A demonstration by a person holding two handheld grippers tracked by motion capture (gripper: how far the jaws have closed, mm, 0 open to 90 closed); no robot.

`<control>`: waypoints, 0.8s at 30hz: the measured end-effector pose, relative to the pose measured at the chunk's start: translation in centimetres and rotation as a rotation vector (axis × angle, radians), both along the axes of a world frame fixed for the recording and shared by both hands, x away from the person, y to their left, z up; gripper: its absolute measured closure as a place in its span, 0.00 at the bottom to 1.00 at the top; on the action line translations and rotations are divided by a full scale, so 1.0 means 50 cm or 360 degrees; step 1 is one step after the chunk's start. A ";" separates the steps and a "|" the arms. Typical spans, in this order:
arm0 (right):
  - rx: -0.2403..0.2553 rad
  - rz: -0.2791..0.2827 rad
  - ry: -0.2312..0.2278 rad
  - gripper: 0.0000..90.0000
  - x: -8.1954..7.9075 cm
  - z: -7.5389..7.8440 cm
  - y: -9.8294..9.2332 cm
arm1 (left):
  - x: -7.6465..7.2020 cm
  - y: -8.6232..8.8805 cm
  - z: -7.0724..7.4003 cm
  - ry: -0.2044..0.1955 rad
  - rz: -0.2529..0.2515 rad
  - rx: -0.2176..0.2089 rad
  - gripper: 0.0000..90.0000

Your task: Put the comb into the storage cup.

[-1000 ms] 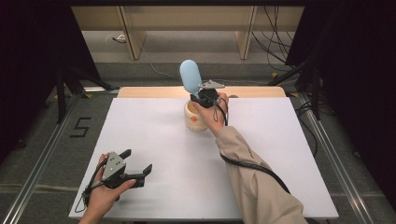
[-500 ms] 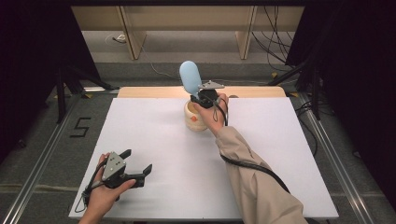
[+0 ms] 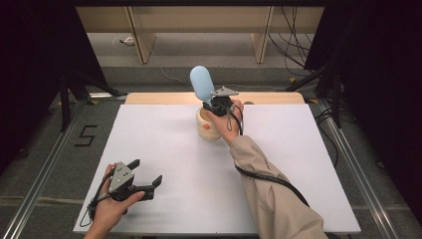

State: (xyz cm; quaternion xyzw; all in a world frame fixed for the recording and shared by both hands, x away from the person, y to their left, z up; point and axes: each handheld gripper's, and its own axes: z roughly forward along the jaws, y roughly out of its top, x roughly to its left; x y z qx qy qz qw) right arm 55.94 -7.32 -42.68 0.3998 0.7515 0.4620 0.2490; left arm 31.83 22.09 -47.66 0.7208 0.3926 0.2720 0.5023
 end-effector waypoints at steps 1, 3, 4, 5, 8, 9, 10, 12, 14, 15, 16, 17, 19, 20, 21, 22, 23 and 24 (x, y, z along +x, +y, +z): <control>-0.0005 0.0005 0.0004 0.75 -0.001 -0.001 -0.001 | 0.000 0.000 0.000 0.0001 0.0000 0.0000 0.05; -0.0015 0.0013 0.0027 0.71 -0.004 -0.005 -0.002 | 0.000 0.000 0.000 0.0000 0.0000 0.0000 0.05; -0.0030 0.0023 0.0041 0.69 -0.006 -0.008 -0.004 | 0.000 0.000 0.000 -0.0001 0.0000 0.0000 0.05; -0.0035 0.0031 0.0043 0.67 -0.008 -0.011 -0.006 | 0.000 0.000 0.000 -0.0001 0.0000 0.0000 0.05; -0.0047 0.0040 0.0026 0.61 -0.015 -0.011 -0.011 | 0.000 -0.001 0.000 0.0001 -0.0001 0.0002 0.05; -0.0046 0.0051 0.0022 0.58 -0.018 -0.008 -0.014 | 0.000 -0.001 0.000 0.0001 -0.0002 0.0001 0.05; -0.0040 0.0054 0.0022 0.57 -0.021 -0.005 -0.016 | 0.000 -0.001 0.000 0.0002 -0.0001 0.0003 0.05; -0.0019 0.0065 0.0013 0.56 -0.028 0.002 -0.020 | 0.000 -0.002 0.000 0.0004 -0.0004 0.0005 0.05; -0.0028 0.0106 0.0021 0.56 -0.031 0.007 -0.022 | 0.000 -0.002 0.000 0.0004 -0.0005 0.0009 0.05; -0.0048 0.0117 0.0021 0.57 -0.032 0.008 -0.023 | 0.000 -0.003 0.000 0.0003 -0.0004 0.0008 0.05; -0.0063 0.0123 0.0027 0.57 -0.033 0.008 -0.023 | 0.000 -0.003 0.000 0.0001 -0.0004 0.0008 0.05; -0.0063 0.0122 0.0026 0.57 -0.034 0.008 -0.024 | 0.000 -0.003 0.000 0.0000 -0.0005 0.0008 0.05; -0.0053 0.0126 0.0037 0.56 -0.035 0.008 -0.027 | 0.000 -0.002 0.000 0.0004 -0.0004 0.0007 0.05; -0.0049 0.0126 0.0045 0.56 -0.035 0.007 -0.028 | 0.000 -0.002 -0.001 0.0005 -0.0004 0.0008 0.05; -0.0044 0.0129 0.0046 0.55 -0.036 0.006 -0.029 | 0.000 -0.002 0.000 0.0004 -0.0003 0.0007 0.05; -0.0040 0.0127 0.0045 0.54 -0.037 0.005 -0.030 | 0.000 -0.002 0.000 0.0004 -0.0003 0.0005 0.05; -0.0029 0.0117 0.0042 0.53 -0.037 0.005 -0.032 | 0.000 -0.002 -0.001 0.0004 -0.0002 0.0006 0.05; -0.0028 0.0116 0.0039 0.53 -0.037 0.005 -0.033 | 0.000 -0.001 -0.001 0.0005 -0.0003 0.0008 0.05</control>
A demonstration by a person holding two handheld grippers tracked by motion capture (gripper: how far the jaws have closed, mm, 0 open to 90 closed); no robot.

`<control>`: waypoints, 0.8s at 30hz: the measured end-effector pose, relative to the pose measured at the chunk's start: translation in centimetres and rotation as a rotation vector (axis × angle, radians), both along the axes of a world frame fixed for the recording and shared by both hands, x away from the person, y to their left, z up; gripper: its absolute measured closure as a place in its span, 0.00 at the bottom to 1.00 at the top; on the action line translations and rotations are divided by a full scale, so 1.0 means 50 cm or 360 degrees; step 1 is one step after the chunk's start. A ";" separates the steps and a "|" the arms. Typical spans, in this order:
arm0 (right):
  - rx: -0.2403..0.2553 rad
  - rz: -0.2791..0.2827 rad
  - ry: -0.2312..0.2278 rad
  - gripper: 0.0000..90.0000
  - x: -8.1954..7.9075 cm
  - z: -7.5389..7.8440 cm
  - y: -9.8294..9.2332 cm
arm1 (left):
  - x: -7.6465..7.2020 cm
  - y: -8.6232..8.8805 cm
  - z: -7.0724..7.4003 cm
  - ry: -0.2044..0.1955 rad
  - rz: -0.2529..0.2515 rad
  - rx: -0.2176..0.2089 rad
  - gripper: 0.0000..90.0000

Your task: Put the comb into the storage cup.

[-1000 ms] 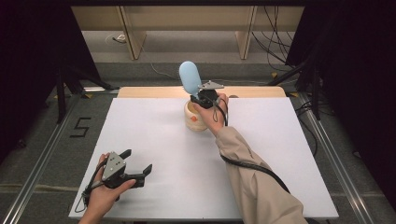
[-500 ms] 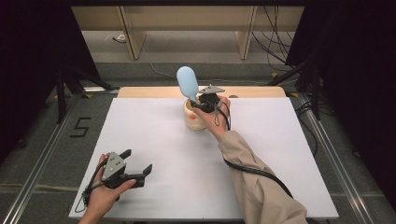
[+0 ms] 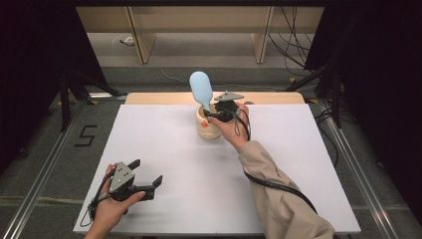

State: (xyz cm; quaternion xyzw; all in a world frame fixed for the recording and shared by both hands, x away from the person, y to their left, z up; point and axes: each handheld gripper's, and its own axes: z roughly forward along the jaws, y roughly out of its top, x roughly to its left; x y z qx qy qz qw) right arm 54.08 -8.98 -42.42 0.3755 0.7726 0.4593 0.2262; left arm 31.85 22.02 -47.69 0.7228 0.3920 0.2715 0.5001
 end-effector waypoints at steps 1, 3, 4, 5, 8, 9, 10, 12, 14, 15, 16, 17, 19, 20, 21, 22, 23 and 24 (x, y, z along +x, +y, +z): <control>0.0000 0.0001 -0.0001 0.52 -0.001 0.000 0.000 | 0.000 0.000 0.000 0.0000 0.0000 -0.0001 0.05; 0.0001 -0.0003 -0.0012 0.52 -0.003 0.002 -0.001 | 0.000 0.000 0.000 -0.0002 0.0001 -0.0002 0.05; 0.0000 0.0003 -0.0015 0.51 -0.005 0.004 -0.002 | 0.000 -0.001 0.000 -0.0001 0.0000 -0.0002 0.05; 0.0003 0.0002 -0.0016 0.51 -0.006 0.005 -0.002 | 0.000 -0.001 0.000 0.0000 -0.0001 0.0000 0.05; 0.0001 0.0011 -0.0019 0.51 -0.007 0.009 -0.003 | 0.000 -0.001 0.000 -0.0001 -0.0002 0.0001 0.05; 0.0004 0.0009 -0.0019 0.51 -0.007 0.011 -0.003 | 0.000 -0.001 0.001 -0.0001 -0.0001 0.0000 0.05; 0.0003 0.0012 -0.0024 0.50 -0.007 0.012 -0.004 | 0.000 -0.001 0.001 -0.0001 0.0000 0.0000 0.05; 0.0002 0.0011 -0.0023 0.49 -0.008 0.014 -0.005 | 0.000 -0.001 0.000 0.0000 0.0000 0.0001 0.05; 0.0002 0.0012 -0.0017 0.48 -0.007 0.015 -0.007 | 0.000 -0.001 0.000 0.0001 0.0000 -0.0001 0.05; 0.0007 0.0011 -0.0014 0.47 -0.007 0.015 -0.008 | 0.000 -0.001 0.000 0.0002 -0.0001 0.0000 0.05; 0.0007 0.0012 -0.0011 0.47 -0.008 0.016 -0.010 | 0.000 -0.001 0.000 0.0002 -0.0001 0.0000 0.05; 0.0011 0.0013 -0.0007 0.46 -0.008 0.017 -0.011 | 0.000 -0.001 0.000 0.0002 0.0000 -0.0001 0.06; 0.0014 0.0009 0.0001 0.44 -0.009 0.017 -0.014 | 0.000 -0.001 0.000 0.0003 0.0001 -0.0001 0.06; 0.0010 0.0010 0.0002 0.44 -0.009 0.017 -0.015 | 0.000 -0.001 0.000 0.0004 0.0001 -0.0002 0.06; 0.0010 0.0011 0.0003 0.43 -0.009 0.017 -0.016 | 0.000 -0.001 0.000 0.0004 0.0000 0.0001 0.06; 0.0012 0.0005 0.0005 0.43 -0.010 0.018 -0.017 | 0.000 -0.002 0.000 0.0004 0.0000 0.0000 0.06; 0.0012 0.0002 0.0002 0.42 -0.010 0.018 -0.018 | 0.000 -0.002 0.000 0.0004 0.0001 0.0000 0.06; 0.0010 0.0006 0.0004 0.41 -0.010 0.019 -0.019 | 0.000 -0.002 0.000 0.0004 0.0001 0.0000 0.06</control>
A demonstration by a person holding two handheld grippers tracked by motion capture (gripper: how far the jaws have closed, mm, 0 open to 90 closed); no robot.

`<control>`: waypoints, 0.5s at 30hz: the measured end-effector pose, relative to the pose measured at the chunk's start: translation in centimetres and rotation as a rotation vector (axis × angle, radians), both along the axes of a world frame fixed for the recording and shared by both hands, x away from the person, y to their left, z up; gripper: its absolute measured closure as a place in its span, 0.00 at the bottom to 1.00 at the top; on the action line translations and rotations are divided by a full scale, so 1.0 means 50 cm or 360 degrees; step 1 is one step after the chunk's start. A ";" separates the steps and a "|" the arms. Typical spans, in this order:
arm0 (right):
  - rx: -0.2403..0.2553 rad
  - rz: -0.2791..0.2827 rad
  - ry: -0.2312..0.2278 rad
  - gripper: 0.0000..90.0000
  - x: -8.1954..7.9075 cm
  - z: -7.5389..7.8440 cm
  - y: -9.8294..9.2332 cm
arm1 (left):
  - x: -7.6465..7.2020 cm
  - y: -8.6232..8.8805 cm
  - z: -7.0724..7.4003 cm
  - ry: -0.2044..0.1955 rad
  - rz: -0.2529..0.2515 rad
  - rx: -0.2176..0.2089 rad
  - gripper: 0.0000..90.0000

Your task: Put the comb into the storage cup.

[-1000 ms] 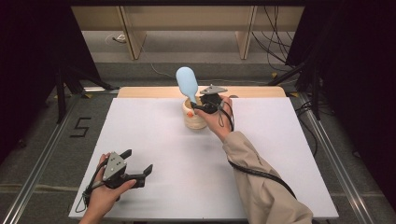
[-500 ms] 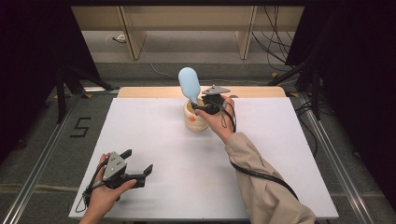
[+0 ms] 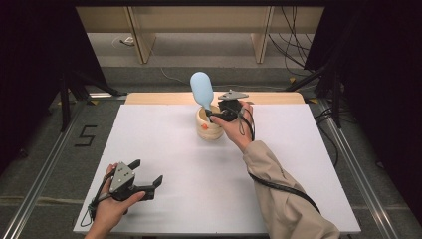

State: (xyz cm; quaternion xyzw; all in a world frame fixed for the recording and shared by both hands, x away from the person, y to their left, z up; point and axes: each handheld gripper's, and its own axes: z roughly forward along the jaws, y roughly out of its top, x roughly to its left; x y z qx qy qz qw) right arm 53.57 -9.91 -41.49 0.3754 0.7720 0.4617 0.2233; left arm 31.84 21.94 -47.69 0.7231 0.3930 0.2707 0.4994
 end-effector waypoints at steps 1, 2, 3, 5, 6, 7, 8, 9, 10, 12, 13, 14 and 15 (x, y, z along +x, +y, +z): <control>-0.0005 0.0003 0.0002 0.40 0.000 0.000 0.000 | 0.000 0.000 0.000 0.0000 0.0000 0.0000 0.06; -0.0006 0.0003 0.0003 0.40 -0.001 0.000 0.000 | 0.000 0.000 0.000 -0.0001 0.0000 0.0000 0.06; -0.0002 0.0002 0.0002 0.39 -0.001 0.001 0.001 | 0.000 0.000 0.000 -0.0001 0.0000 0.0000 0.06; 0.0005 0.0006 -0.0001 0.38 -0.002 0.001 0.001 | 0.000 0.001 0.000 0.0000 0.0001 0.0001 0.06; 0.0002 0.0004 -0.0001 0.38 -0.002 0.001 0.001 | 0.000 0.001 0.000 0.0000 0.0001 0.0002 0.06; -0.0001 0.0005 0.0000 0.38 -0.003 0.001 0.000 | 0.000 0.001 0.000 0.0000 0.0001 0.0001 0.06; -0.0002 0.0005 0.0002 0.37 -0.003 0.001 0.000 | 0.000 0.001 0.000 0.0001 0.0001 0.0002 0.06; -0.0004 0.0005 0.0003 0.37 -0.004 0.001 -0.001 | 0.000 0.001 0.000 0.0001 0.0001 0.0001 0.06; -0.0002 0.0002 0.0007 0.37 -0.005 0.002 -0.001 | 0.000 0.001 0.000 0.0001 0.0001 0.0002 0.06; 0.0001 0.0004 0.0011 0.36 -0.006 0.003 -0.003 | 0.000 0.001 0.000 0.0002 0.0001 0.0000 0.06; 0.0005 0.0008 0.0015 0.35 -0.007 0.003 -0.005 | 0.000 0.001 0.000 0.0002 0.0001 0.0000 0.06; 0.0005 0.0011 0.0016 0.35 -0.008 0.003 -0.007 | 0.000 0.001 0.000 0.0003 0.0002 0.0001 0.06; 0.0004 0.0015 0.0020 0.34 -0.009 0.003 -0.008 | 0.000 0.001 0.000 0.0005 0.0002 0.0001 0.06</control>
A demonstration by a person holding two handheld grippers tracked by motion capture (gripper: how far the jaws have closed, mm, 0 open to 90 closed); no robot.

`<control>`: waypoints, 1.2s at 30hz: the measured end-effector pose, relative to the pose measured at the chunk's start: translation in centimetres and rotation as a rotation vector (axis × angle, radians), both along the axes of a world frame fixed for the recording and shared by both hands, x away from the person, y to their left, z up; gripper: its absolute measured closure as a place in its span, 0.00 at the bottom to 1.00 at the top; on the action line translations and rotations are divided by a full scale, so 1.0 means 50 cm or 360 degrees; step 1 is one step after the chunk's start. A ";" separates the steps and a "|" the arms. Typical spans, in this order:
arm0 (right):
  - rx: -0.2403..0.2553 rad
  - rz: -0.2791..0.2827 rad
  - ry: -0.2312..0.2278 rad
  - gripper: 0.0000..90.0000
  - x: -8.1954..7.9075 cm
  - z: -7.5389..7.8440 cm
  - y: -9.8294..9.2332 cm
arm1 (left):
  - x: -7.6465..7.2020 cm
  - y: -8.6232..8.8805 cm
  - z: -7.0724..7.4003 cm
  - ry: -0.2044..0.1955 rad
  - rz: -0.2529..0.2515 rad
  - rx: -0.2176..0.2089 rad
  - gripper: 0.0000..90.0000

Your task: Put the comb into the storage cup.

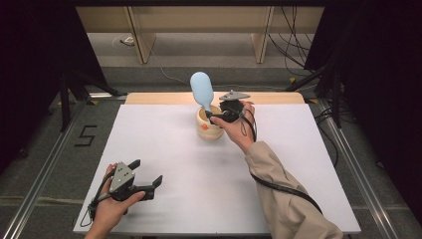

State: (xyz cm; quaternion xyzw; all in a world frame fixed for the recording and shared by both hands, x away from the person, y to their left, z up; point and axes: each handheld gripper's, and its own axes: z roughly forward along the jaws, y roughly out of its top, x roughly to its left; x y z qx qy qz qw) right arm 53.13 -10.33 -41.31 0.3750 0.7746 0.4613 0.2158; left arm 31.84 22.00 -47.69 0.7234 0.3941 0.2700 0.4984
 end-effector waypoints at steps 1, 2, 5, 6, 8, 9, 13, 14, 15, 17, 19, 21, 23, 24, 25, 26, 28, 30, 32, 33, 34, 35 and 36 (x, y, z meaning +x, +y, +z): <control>0.0001 0.0013 0.0009 0.32 -0.002 0.000 -0.002 | 0.000 0.000 0.000 0.0001 0.0000 0.0000 0.06; 0.0003 0.0021 0.0008 0.31 -0.003 0.000 -0.004 | 0.000 0.000 0.000 0.0001 0.0000 -0.0002 0.06; 0.0011 0.0026 -0.0003 0.29 -0.007 0.000 -0.012 | 0.000 -0.001 0.000 -0.0004 -0.0001 -0.0016 0.06; 0.0017 0.0028 -0.0004 0.28 -0.009 0.001 -0.015 | 0.000 -0.001 0.000 -0.0004 -0.0001 -0.0019 0.06; 0.0027 0.0034 -0.0005 0.27 -0.013 0.003 -0.022 | 0.000 -0.001 0.000 -0.0003 -0.0001 -0.0019 0.06; 0.0032 0.0036 -0.0009 0.27 -0.015 0.005 -0.025 | 0.000 -0.001 0.000 -0.0003 -0.0001 -0.0021 0.06; 0.0034 0.0051 -0.0011 0.26 -0.024 0.009 -0.035 | 0.000 0.000 0.000 -0.0001 0.0003 -0.0022 0.06; 0.0032 0.0051 -0.0015 0.26 -0.026 0.010 -0.038 | 0.000 0.000 0.000 -0.0001 0.0003 -0.0021 0.06; 0.0034 0.0048 -0.0014 0.26 -0.028 0.010 -0.041 | 0.000 0.000 0.000 -0.0002 0.0004 -0.0020 0.06; 0.0035 0.0054 -0.0015 0.26 -0.032 0.011 -0.046 | 0.000 0.000 0.000 0.0000 0.0005 -0.0020 0.06; 0.0028 0.0056 -0.0020 0.25 -0.036 0.010 -0.051 | 0.000 0.000 0.000 0.0002 0.0006 -0.0017 0.06; 0.0028 0.0063 -0.0012 0.25 -0.041 0.008 -0.057 | 0.000 0.000 0.000 0.0004 0.0008 -0.0013 0.06; 0.0033 0.0066 -0.0009 0.25 -0.046 0.005 -0.061 | 0.000 0.000 -0.001 0.0006 0.0013 -0.0013 0.06; 0.0032 0.0071 -0.0010 0.25 -0.049 0.004 -0.063 | 0.001 0.001 -0.001 0.0007 0.0015 -0.0013 0.06; 0.0034 0.0071 -0.0012 0.25 -0.052 0.001 -0.065 | 0.001 0.001 -0.001 0.0007 0.0018 -0.0013 0.06; 0.0030 0.0073 -0.0008 0.25 -0.055 -0.002 -0.067 | 0.001 0.001 -0.001 0.0007 0.0019 -0.0013 0.06; 0.0021 0.0078 -0.0003 0.25 -0.059 -0.006 -0.072 | 0.001 0.001 -0.001 0.0007 0.0020 -0.0010 0.06; 0.0029 0.0080 -0.0008 0.25 -0.064 -0.008 -0.078 | 0.001 0.001 -0.001 0.0007 0.0018 -0.0008 0.06; 0.0034 0.0083 -0.0005 0.25 -0.068 -0.008 -0.083 | 0.001 0.001 -0.001 0.0007 0.0019 -0.0007 0.06; 0.0032 0.0086 -0.0005 0.24 -0.070 -0.009 -0.085 | 0.001 0.001 -0.001 0.0006 0.0019 -0.0007 0.06; 0.0027 0.0089 -0.0008 0.24 -0.073 -0.009 -0.087 | 0.001 0.001 -0.001 0.0006 0.0021 -0.0007 0.06; 0.0026 0.0092 -0.0009 0.24 -0.074 -0.008 -0.089 | 0.001 0.001 -0.001 0.0007 0.0021 -0.0006 0.06; 0.0026 0.0093 -0.0011 0.24 -0.076 -0.008 -0.091 | 0.001 0.001 -0.002 0.0005 0.0022 -0.0007 0.06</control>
